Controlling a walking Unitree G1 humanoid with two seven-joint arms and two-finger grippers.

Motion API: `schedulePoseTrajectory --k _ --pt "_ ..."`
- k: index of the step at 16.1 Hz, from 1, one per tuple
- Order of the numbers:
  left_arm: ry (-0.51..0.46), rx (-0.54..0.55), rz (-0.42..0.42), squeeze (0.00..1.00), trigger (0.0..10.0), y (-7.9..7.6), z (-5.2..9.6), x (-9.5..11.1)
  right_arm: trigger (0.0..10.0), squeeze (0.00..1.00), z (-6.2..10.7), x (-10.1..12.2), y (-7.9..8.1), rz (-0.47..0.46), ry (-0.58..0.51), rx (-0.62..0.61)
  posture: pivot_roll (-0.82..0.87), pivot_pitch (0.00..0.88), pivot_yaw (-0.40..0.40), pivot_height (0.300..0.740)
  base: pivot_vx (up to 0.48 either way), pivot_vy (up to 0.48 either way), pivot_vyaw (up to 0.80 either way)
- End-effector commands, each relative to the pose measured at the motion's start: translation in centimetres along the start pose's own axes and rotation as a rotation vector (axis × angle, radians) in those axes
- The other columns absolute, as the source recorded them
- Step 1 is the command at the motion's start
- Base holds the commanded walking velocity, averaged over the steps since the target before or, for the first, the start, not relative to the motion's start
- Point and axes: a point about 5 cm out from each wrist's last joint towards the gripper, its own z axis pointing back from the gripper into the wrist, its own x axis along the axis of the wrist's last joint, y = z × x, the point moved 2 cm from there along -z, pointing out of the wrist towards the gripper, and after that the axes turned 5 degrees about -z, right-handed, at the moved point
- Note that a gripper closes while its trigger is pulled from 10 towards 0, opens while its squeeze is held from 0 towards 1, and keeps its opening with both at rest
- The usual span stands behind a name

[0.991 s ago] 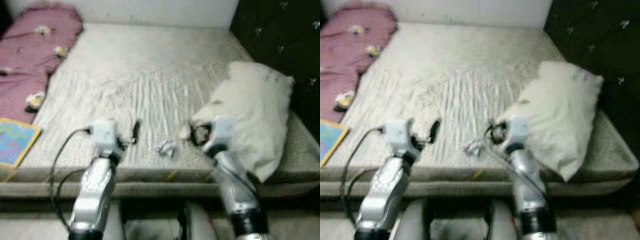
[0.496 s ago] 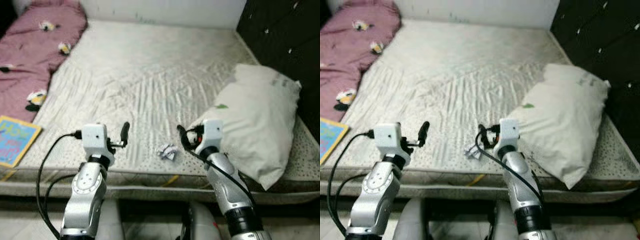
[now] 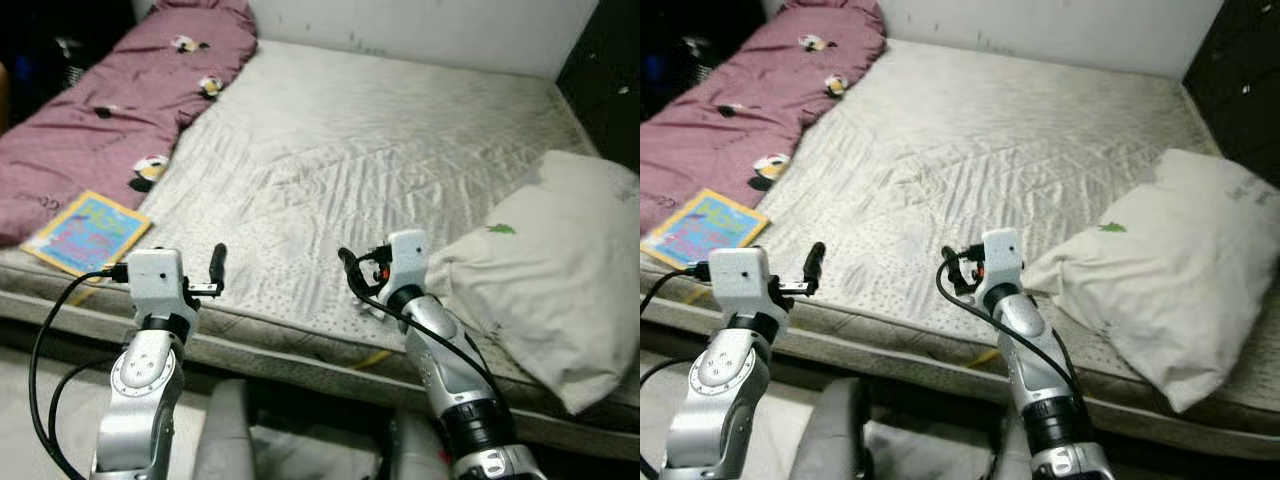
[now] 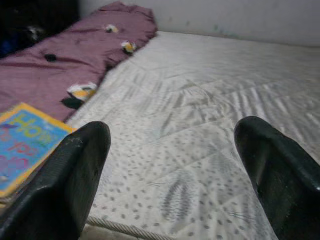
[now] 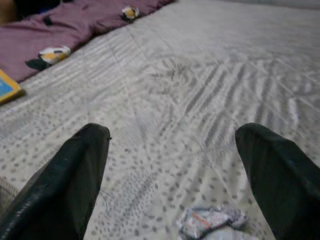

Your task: Clean up the room

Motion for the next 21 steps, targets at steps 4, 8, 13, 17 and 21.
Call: schedulePoseTrajectory --k 4,8,13,17,21 --pt "0.055 -0.033 0.026 0.00 10.0 -1.6 0.4 -1.1 10.0 0.00 -0.3 0.2 -0.4 0.006 -0.002 0.001 0.06 0.000 -0.061 0.563 0.000 0.000 0.00" --pt "0.064 -0.026 0.033 0.00 10.0 -1.6 0.1 -1.0 10.0 0.00 -0.3 -0.3 -0.4 0.022 0.008 0.006 0.06 0.000 -0.061 0.508 0.000 0.000 0.00" --pt "0.065 -0.029 0.022 0.00 10.0 -1.6 0.2 -1.1 10.0 0.00 -0.6 -0.5 -1.0 0.015 0.013 -0.018 0.08 0.000 -0.072 0.508 0.000 0.000 0.00" --pt "0.070 -0.035 0.052 0.00 10.0 -1.4 0.2 -0.8 10.0 0.00 -1.2 -0.1 -0.6 0.032 0.000 -0.010 0.09 0.000 -0.066 0.508 0.000 0.000 0.00" --pt "0.075 -0.038 0.064 0.00 10.0 -1.2 0.4 -1.0 10.0 0.00 -1.6 0.2 -0.3 0.046 -0.016 -0.012 0.08 0.000 -0.063 0.508 0.152 0.000 0.00"
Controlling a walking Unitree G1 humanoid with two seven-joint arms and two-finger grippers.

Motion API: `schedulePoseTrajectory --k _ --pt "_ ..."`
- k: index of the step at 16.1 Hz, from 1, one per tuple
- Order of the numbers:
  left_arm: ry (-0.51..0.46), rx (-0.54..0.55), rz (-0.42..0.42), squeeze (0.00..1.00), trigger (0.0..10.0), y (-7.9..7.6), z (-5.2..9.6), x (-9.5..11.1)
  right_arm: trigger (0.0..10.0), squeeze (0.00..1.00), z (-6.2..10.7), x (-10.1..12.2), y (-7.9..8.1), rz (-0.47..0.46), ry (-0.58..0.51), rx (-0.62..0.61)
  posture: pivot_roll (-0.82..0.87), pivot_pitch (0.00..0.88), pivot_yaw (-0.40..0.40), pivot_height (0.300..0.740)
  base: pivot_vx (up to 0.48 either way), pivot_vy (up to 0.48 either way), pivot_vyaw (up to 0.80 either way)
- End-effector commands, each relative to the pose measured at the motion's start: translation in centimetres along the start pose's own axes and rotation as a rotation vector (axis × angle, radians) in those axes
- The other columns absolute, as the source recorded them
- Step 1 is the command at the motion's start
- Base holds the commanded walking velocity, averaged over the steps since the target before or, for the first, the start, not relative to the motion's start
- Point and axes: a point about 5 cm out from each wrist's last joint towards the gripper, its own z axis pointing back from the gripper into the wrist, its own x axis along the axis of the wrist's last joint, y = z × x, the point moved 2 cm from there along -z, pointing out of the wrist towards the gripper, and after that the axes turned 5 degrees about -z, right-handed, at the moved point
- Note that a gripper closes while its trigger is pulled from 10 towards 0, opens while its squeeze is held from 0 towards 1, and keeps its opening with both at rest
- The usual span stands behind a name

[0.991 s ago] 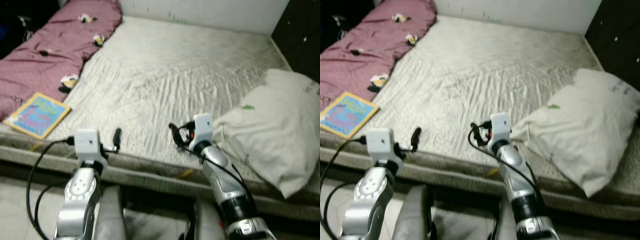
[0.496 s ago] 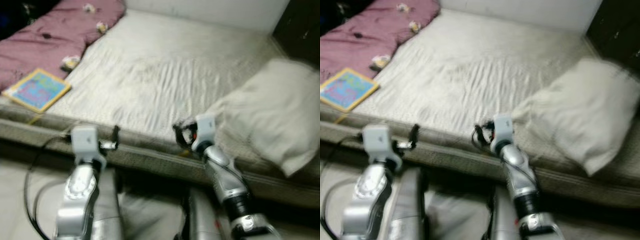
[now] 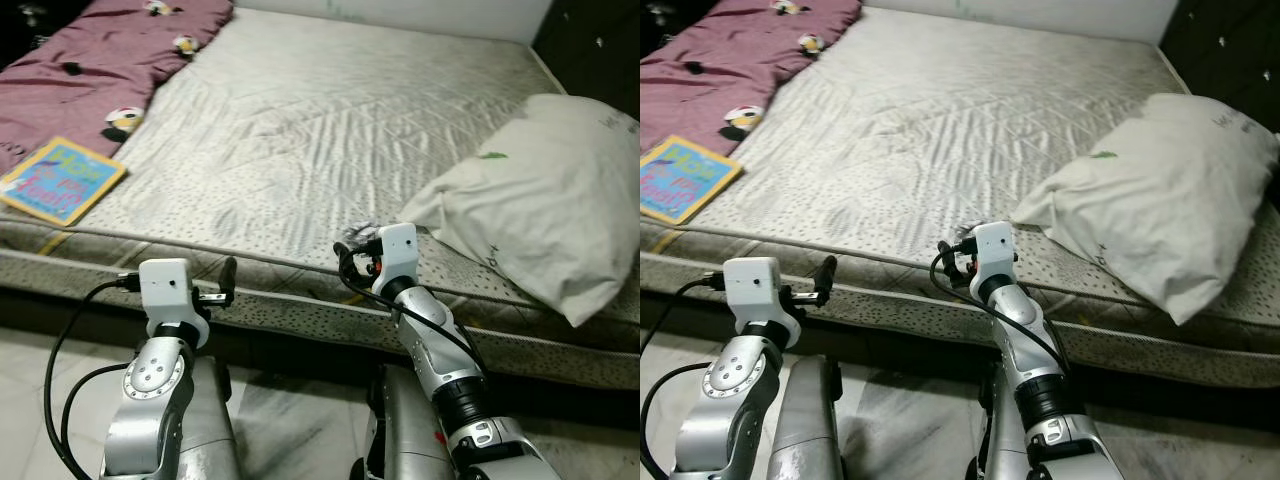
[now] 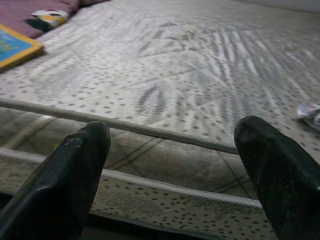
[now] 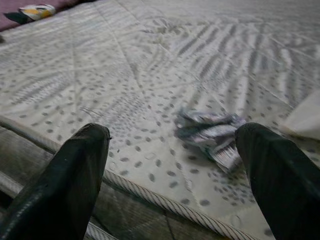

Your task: Clean up the room

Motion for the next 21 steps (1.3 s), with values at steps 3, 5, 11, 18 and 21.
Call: schedulePoseTrajectory --k 3,5,11,18,21 --pt "-0.006 -0.009 0.005 0.00 10.0 -0.4 -0.1 0.3 10.0 0.00 -0.5 0.9 0.3 0.042 -0.043 0.009 0.08 0.000 -0.065 0.508 0.181 0.000 0.00" --pt "-0.003 -0.009 -0.001 0.00 10.0 -0.6 0.0 0.3 10.0 0.00 -1.0 1.5 0.1 0.050 -0.053 0.001 0.09 0.000 -0.067 0.508 0.000 0.000 0.00" --pt "-0.022 0.071 -0.012 0.00 10.0 0.9 2.9 0.7 10.0 0.00 -2.7 2.9 0.9 0.062 -0.087 0.010 0.16 0.072 -0.080 0.508 0.000 0.000 0.00" --pt "-0.005 0.008 0.000 0.00 10.0 0.0 4.6 1.1 10.0 0.00 -3.3 3.8 0.6 0.070 -0.124 0.003 0.16 0.127 -0.065 0.508 0.346 0.000 0.00" --pt "-0.001 -0.007 0.011 0.00 10.0 -0.3 4.2 1.1 10.0 0.00 -1.6 2.4 0.1 0.055 -0.130 -0.003 0.14 0.113 -0.065 0.508 0.399 0.000 0.00"
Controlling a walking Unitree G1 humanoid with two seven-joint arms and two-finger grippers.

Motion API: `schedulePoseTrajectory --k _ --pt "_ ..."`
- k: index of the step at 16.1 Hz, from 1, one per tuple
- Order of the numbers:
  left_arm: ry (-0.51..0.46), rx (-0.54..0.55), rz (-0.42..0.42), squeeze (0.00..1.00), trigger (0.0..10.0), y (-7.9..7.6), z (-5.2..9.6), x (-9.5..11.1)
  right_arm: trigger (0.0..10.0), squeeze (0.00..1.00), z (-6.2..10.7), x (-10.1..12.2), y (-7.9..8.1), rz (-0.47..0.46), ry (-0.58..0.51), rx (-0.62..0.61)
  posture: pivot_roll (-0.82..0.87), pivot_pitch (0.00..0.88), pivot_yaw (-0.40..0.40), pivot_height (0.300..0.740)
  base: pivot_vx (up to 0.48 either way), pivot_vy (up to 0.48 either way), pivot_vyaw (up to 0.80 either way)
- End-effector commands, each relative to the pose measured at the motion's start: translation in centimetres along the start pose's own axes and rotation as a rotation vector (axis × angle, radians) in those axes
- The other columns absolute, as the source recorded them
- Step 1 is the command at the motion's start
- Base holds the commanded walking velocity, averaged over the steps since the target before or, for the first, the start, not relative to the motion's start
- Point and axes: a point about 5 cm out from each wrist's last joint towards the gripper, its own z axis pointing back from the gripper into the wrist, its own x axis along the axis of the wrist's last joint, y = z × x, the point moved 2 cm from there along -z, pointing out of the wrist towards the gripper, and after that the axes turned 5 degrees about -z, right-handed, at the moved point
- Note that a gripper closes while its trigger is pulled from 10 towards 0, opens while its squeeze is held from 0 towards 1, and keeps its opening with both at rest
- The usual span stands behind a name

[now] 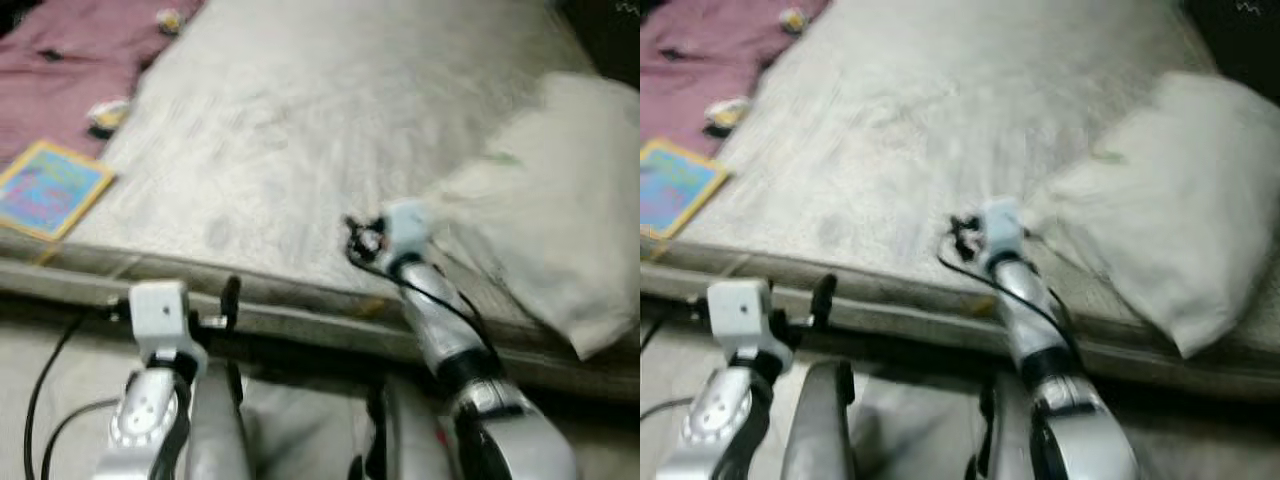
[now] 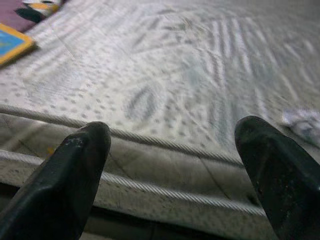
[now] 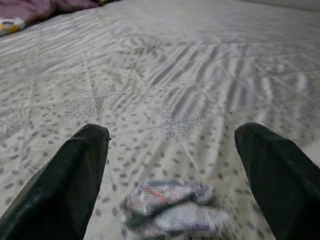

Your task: Clean up the room

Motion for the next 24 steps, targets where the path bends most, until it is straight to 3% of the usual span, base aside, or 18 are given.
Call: schedulePoseTrajectory --k 1,4,8,10,13,16,18,21,24 --pt "0.015 0.002 0.004 0.00 10.0 0.0 -0.1 -0.1 10.0 0.00 0.6 -0.4 0.8 -0.007 0.001 0.032 0.13 0.103 -0.066 0.508 0.352 0.000 0.00" --pt "0.015 0.009 -0.002 0.00 10.0 -0.6 -0.5 -0.3 10.0 0.00 2.1 -2.0 0.9 -0.017 0.029 0.039 0.12 0.091 -0.066 0.508 0.000 0.000 0.00" --pt "0.027 0.014 0.000 0.00 10.0 -0.7 -0.8 -0.5 10.0 0.00 2.2 -2.0 1.3 -0.012 0.042 0.063 0.12 0.086 -0.068 0.508 0.000 0.000 0.00" --pt "0.048 0.061 -0.015 0.00 10.0 -0.4 -0.2 -0.6 10.0 0.00 2.1 -2.3 2.2 0.026 0.081 0.179 0.13 0.093 -0.073 0.508 0.000 0.000 0.00" --pt "0.072 0.153 -0.057 0.00 10.0 1.5 1.4 -1.0 10.0 0.00 0.6 -1.3 3.9 0.068 0.053 0.262 0.16 0.106 -0.077 0.508 0.000 0.000 0.00" --pt "0.078 0.191 -0.074 0.00 10.0 2.3 2.0 -1.0 10.0 0.00 -0.8 -0.3 6.1 0.105 0.022 0.285 0.20 0.122 -0.089 0.508 0.000 0.000 0.27" --pt "0.072 0.189 -0.072 0.00 10.0 2.1 2.0 -0.7 10.0 0.00 -1.2 -0.1 6.7 0.101 0.009 0.276 0.20 0.122 -0.089 0.508 0.000 0.000 0.80" --pt "0.077 0.119 -0.071 0.00 10.0 1.0 2.0 -0.7 10.0 0.00 -2.0 -0.1 6.7 0.073 0.026 0.167 0.21 0.128 -0.092 0.508 0.000 0.000 0.00" --pt "0.073 0.113 -0.072 0.00 10.0 0.8 1.7 -0.6 10.0 0.00 -2.6 -0.1 7.1 0.093 0.053 0.110 0.22 0.130 -0.089 0.508 0.000 0.000 0.00"
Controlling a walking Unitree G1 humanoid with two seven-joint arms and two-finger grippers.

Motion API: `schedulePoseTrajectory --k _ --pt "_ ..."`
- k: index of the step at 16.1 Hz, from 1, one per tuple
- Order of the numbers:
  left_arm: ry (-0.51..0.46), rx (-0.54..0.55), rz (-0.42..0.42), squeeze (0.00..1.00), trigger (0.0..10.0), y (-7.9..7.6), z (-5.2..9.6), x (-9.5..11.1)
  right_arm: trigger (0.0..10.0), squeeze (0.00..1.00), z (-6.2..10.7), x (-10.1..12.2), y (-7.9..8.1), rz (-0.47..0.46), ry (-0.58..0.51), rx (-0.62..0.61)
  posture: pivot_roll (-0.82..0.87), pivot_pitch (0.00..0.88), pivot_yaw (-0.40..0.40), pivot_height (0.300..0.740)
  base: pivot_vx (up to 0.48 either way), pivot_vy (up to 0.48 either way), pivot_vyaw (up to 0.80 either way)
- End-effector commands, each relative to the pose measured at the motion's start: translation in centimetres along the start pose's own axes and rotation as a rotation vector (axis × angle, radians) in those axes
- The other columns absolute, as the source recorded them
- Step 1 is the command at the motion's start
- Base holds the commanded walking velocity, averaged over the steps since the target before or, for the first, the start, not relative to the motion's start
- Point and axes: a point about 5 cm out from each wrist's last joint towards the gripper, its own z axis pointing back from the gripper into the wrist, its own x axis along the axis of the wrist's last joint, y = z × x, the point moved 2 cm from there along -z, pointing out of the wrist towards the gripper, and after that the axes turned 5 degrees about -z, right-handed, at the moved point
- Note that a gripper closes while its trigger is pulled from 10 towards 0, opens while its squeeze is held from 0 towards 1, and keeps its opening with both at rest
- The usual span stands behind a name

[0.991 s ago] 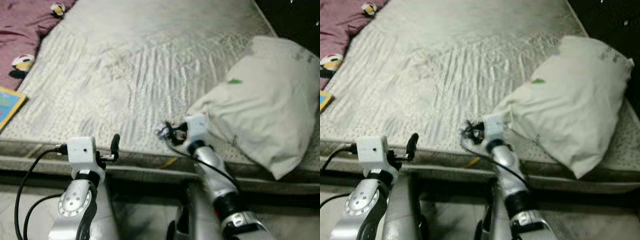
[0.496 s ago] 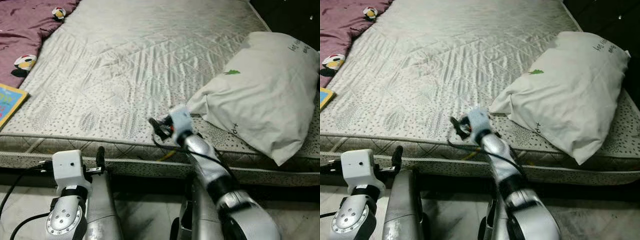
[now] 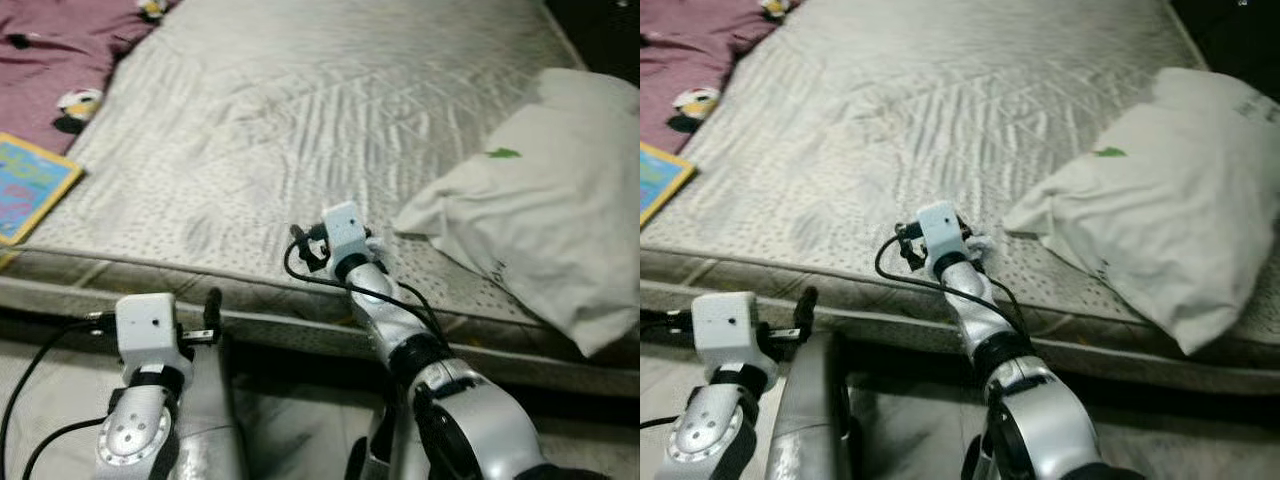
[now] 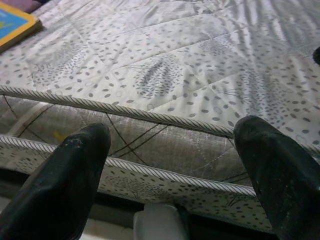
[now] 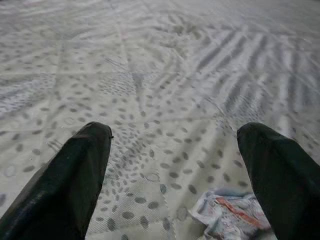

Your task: Clean up the room

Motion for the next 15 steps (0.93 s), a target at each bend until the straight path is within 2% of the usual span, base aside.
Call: schedulePoseTrajectory --k 1,3,6,9,10,11,13,14,15 --pt "0.001 -0.001 -0.005 0.00 10.0 -0.1 0.1 0.1 10.0 0.00 -0.5 0.4 0.3 0.015 0.015 -0.014 0.22 0.131 -0.090 0.508 0.000 0.000 0.00" --pt "-0.005 -0.012 -0.011 0.00 10.0 -0.2 -0.1 0.3 10.0 0.00 -0.7 -0.6 0.1 0.094 0.135 -0.059 0.22 0.130 -0.096 0.508 0.000 0.000 0.00" --pt "-0.006 -0.014 -0.009 0.00 10.0 -0.3 -0.2 0.3 10.0 0.00 -0.5 -1.8 -0.3 0.101 0.217 -0.065 0.22 0.129 -0.101 0.508 0.000 0.000 0.00" --pt "-0.005 -0.022 -0.008 0.00 10.0 -0.5 -0.3 0.2 10.0 0.00 0.2 -3.5 -1.2 0.099 0.318 -0.121 0.22 0.124 -0.103 0.508 0.000 0.000 0.00" --pt "-0.005 -0.023 -0.008 0.00 10.0 -0.6 -0.3 0.2 4.6 0.00 0.4 -3.7 -1.5 0.092 0.334 -0.145 0.23 0.121 -0.101 0.508 0.000 0.000 0.00" --pt "-0.006 -0.024 -0.011 0.00 10.0 -0.6 -0.5 0.2 0.0 0.00 0.4 -3.8 -1.9 0.060 0.344 -0.189 0.23 0.117 -0.100 0.508 0.000 0.000 0.00" --pt "-0.008 -0.025 -0.012 0.00 10.0 -0.6 -0.5 0.2 0.0 0.00 0.5 -4.0 -2.1 0.035 0.357 -0.220 0.23 0.115 -0.101 0.508 0.000 0.000 0.00" --pt "-0.041 -0.008 -0.002 0.00 10.0 -0.4 -0.7 0.8 0.0 0.00 0.7 -4.2 -2.9 -0.124 0.382 -0.311 0.21 0.110 -0.103 0.508 0.000 0.000 0.00" --pt "-0.060 -0.007 0.003 0.00 10.0 -0.4 -0.9 1.2 0.0 0.00 0.8 -4.1 -3.5 -0.185 0.375 -0.363 0.20 0.108 -0.102 0.508 0.000 0.000 0.00"
